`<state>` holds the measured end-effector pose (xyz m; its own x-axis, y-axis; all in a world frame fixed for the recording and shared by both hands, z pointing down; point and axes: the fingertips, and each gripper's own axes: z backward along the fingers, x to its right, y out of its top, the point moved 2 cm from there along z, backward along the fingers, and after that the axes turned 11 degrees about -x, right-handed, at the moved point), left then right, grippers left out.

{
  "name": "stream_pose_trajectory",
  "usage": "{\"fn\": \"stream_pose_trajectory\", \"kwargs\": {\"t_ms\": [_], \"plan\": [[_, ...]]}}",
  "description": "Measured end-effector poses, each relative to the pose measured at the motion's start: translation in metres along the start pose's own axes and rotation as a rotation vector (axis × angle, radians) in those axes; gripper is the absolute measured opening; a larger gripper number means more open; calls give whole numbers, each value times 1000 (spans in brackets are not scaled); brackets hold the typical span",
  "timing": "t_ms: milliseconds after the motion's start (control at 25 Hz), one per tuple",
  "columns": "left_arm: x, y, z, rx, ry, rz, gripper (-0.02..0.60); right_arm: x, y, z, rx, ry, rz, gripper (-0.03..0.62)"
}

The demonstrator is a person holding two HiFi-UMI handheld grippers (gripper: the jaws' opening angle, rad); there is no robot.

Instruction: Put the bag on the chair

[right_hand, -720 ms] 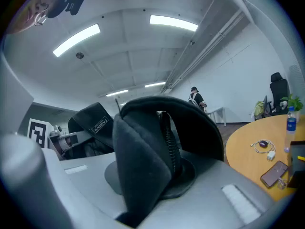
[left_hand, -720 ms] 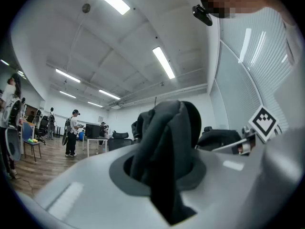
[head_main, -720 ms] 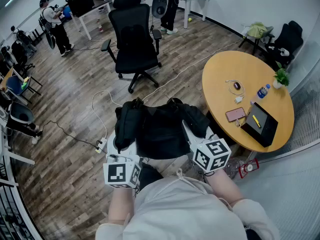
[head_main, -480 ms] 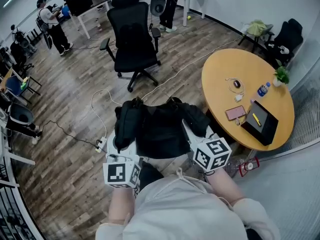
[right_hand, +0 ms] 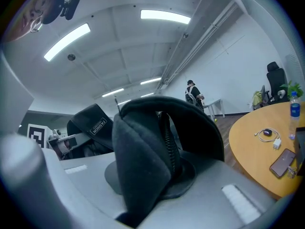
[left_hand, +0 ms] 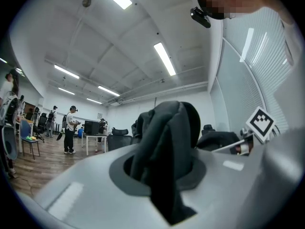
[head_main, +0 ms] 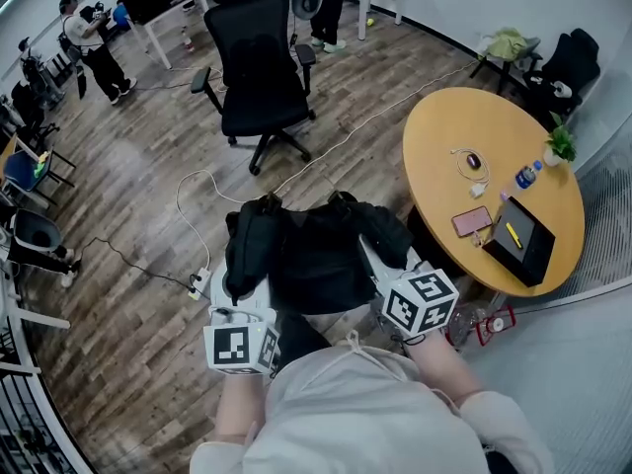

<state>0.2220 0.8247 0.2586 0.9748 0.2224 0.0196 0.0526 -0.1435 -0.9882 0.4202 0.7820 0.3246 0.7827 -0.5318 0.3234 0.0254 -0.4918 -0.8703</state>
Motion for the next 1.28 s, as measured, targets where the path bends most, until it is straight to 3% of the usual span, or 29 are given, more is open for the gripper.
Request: {"fn": "stream_pose_trajectory", "kwargs": {"t_ms": [200,520,920,1280], "plan": [[-39,-6,-32,-28,-5,24,77,0,11,-46,-31,-4,-22,31],[-136,-7,-110,-53,-25,50,77,-9,47,-160,-66,-21,-37,31],[-278,19,-204,-51,-73,61,77,-43,118,-310,-59,-49,-47,31],[-363,36,-260,-48,-71,53,77,-62,160,-402,-59,-31,-45,31]]}}
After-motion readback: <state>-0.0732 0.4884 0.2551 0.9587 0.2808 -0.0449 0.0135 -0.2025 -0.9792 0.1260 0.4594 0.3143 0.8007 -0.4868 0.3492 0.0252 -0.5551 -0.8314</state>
